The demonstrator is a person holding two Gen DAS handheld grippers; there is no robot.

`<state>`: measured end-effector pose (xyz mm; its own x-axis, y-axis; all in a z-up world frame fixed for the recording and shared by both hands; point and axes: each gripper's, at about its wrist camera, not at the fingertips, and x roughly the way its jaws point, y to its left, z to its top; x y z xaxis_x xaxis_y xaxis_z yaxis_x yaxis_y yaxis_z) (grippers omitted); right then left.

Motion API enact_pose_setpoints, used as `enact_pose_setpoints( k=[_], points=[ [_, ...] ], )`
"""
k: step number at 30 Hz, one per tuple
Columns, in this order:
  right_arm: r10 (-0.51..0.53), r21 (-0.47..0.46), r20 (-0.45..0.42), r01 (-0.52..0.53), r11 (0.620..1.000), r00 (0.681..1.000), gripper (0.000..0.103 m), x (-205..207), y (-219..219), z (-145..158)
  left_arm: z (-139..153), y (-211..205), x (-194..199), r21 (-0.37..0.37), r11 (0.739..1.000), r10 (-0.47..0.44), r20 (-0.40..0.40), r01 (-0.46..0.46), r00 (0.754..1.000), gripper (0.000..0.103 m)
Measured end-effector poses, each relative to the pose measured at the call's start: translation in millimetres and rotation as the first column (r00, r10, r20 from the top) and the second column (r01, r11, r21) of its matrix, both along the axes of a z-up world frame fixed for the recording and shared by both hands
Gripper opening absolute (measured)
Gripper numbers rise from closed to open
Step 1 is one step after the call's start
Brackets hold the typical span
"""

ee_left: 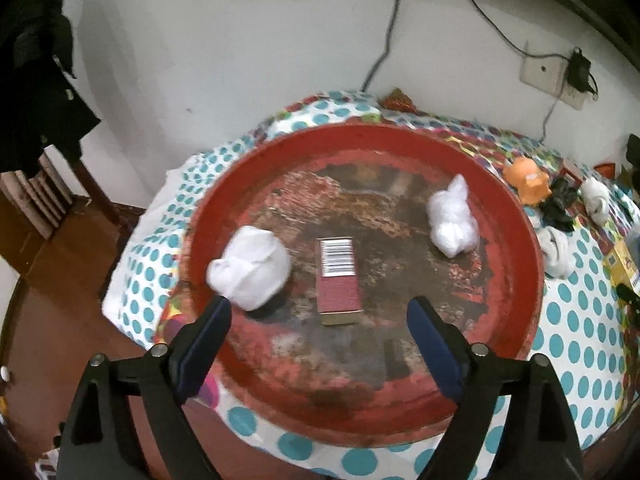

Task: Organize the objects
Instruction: 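Lower the red box onto the tray and open the left gripper, then carry the yellow medicine box onto the red tray and open the right gripper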

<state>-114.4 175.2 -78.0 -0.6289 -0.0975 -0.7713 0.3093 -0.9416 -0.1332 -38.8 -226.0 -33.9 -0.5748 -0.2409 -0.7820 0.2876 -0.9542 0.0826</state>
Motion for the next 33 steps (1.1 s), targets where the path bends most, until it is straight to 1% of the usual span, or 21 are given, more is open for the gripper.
enact_pose_setpoints(
  k=[5,11,15,17,22,26,28,33],
  points=[
    [0.001,0.035,-0.018,-0.001,0.999,1.000,0.054,2,-5,0,0,-10,13,-0.041,0.998,0.045,-0.018,-0.045,0.999,0.093],
    [-0.029,0.032,-0.019,0.030,0.999,0.999,0.052,5,-8,0,-8,-21,28,-0.023,0.997,0.078,-0.019,-0.078,0.997,0.093],
    [-0.076,-0.016,-0.001,0.076,0.997,0.997,0.052,6,-10,0,-13,-28,39,-0.029,0.995,0.093,-0.029,-0.094,0.995,0.094],
    [-0.092,-0.022,0.003,0.092,0.995,0.996,0.052,9,-14,1,-14,-31,44,-0.032,0.994,0.105,-0.034,-0.106,0.994,0.094],
    [-0.110,-0.070,0.008,0.110,0.991,0.994,0.052,18,-25,10,-14,-36,58,0.001,0.995,0.096,-0.068,-0.097,0.993,0.096],
    [-0.092,-0.083,-0.013,0.091,0.992,0.996,0.052,27,-46,24,-15,-40,58,0.007,0.995,0.103,-0.080,-0.102,0.992,0.096],
    [-0.076,-0.098,-0.015,0.074,0.992,0.997,0.052,30,-59,31,-17,-40,57,-0.015,0.994,0.110,-0.072,-0.111,0.991,0.096],
    [-0.001,-0.118,-0.013,-0.001,0.993,1.000,0.052,33,-102,41,-22,-47,57,0.003,0.993,0.119,-0.051,-0.119,0.992,0.096]
  ],
)
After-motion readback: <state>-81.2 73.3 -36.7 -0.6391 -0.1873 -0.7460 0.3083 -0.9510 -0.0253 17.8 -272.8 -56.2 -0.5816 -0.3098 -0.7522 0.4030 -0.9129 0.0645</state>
